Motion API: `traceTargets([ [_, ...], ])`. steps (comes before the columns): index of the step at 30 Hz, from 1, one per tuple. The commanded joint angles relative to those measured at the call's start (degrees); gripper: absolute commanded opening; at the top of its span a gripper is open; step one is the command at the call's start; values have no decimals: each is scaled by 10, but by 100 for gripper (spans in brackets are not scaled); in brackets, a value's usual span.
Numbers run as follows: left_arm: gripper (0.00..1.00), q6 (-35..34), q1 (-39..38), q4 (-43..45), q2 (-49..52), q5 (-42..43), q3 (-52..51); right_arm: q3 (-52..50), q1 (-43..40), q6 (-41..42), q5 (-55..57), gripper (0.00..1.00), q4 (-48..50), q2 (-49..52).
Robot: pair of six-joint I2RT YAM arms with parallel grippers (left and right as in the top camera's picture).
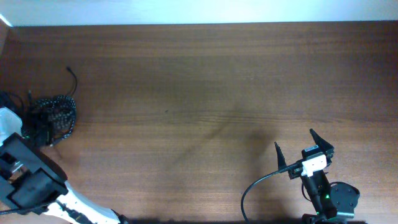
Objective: Untangle cables
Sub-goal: 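Grasp the braided cable bundle with the left gripper and lift it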
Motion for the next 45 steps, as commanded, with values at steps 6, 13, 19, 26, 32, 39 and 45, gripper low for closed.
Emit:
traceTargets([
  [6, 0, 93, -10, -1, -367, 76, 36, -3, 6, 2, 5, 99, -3, -1],
  [13, 0, 87, -91, 24, -524, 123, 36, -3, 6, 2, 5, 99, -3, -1],
  [19, 0, 239, -187, 114, -504, 557, 36, -3, 6, 2, 5, 99, -3, -1],
  [26, 0, 397, -217, 134, -489, 802, 35, -3, 6, 2, 5, 99, -3, -1],
  [32, 0, 422, -270, 14, -480, 594, 32, -3, 6, 2, 5, 99, -3, -1],
  [39, 0, 422, -286, 1, -478, 590, 32, -3, 6, 2, 5, 99, -3, -1],
  [45, 0, 422, -303, -1, -476, 590, 32, -3, 6, 2, 5, 99, -3, -1],
])
